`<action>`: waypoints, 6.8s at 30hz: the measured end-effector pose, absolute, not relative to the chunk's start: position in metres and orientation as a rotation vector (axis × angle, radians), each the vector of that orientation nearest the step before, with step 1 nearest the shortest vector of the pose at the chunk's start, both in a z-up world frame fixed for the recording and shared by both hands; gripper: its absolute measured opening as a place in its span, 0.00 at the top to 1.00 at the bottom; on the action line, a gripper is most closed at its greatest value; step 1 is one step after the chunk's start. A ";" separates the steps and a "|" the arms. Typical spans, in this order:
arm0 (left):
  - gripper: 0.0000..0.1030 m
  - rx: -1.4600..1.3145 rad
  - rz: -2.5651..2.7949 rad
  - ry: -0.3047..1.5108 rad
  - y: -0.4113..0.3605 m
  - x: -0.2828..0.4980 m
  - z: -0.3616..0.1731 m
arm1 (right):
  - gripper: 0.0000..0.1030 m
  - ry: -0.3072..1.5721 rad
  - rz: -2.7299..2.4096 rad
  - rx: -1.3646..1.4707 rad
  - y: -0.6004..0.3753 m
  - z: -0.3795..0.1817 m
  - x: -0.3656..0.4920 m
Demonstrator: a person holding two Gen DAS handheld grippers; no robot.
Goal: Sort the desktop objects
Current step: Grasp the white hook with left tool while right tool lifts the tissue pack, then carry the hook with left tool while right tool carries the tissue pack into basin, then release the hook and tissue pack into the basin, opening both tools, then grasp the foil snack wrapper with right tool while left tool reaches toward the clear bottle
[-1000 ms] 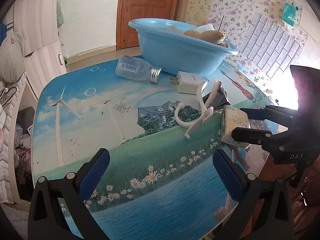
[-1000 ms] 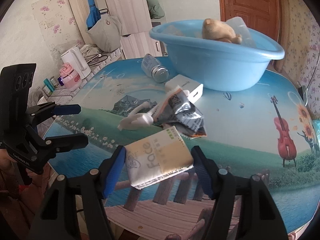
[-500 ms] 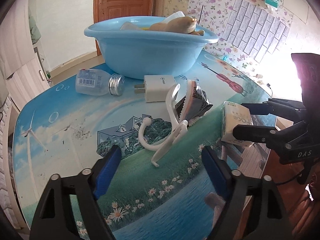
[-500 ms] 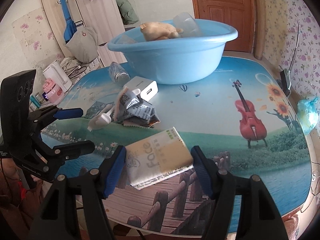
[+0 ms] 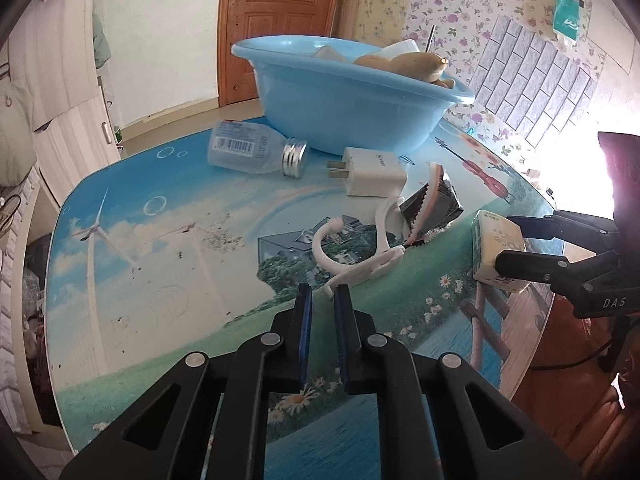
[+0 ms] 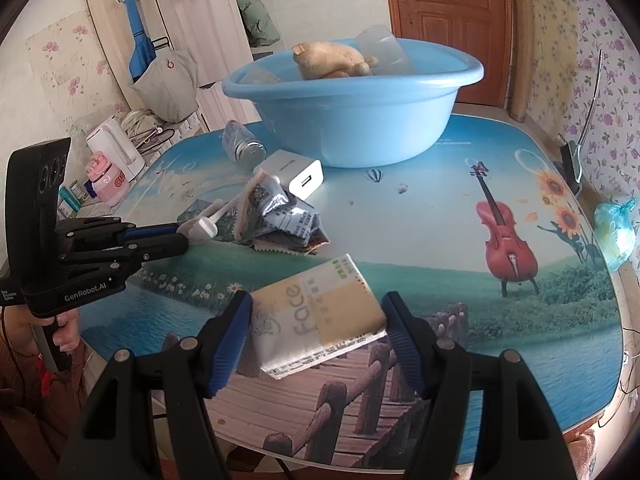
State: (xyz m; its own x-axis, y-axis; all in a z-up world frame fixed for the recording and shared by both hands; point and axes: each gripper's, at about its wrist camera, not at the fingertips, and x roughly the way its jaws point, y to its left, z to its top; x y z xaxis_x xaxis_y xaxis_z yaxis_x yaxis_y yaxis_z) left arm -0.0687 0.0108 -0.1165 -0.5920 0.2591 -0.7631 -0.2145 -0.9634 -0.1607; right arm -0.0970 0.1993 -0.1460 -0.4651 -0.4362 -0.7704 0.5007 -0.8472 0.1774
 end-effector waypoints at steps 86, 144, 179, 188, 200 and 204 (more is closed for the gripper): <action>0.48 -0.968 2.791 -0.089 0.022 -0.078 0.000 | 0.33 0.001 -2.402 0.934 0.207 -0.069 -0.098; 0.08 -1.070 2.711 -0.140 0.001 -0.135 -0.047 | 0.20 0.076 -2.485 0.997 0.169 -0.078 -0.212; 0.02 -1.165 2.715 -0.107 -0.009 -0.074 -0.074 | 0.20 0.040 -2.435 1.099 0.173 -0.109 -0.132; 0.00 -1.198 2.698 0.052 -0.008 -0.123 -0.085 | 0.20 0.069 -2.381 1.227 0.160 -0.140 -0.143; 0.00 -1.226 2.584 0.114 0.000 -0.180 -0.102 | 0.65 -0.043 -2.296 1.232 0.179 -0.143 -0.155; 0.00 -1.242 2.576 0.134 0.001 -0.192 -0.108 | 0.65 -0.082 -2.321 1.234 0.194 -0.142 -0.159</action>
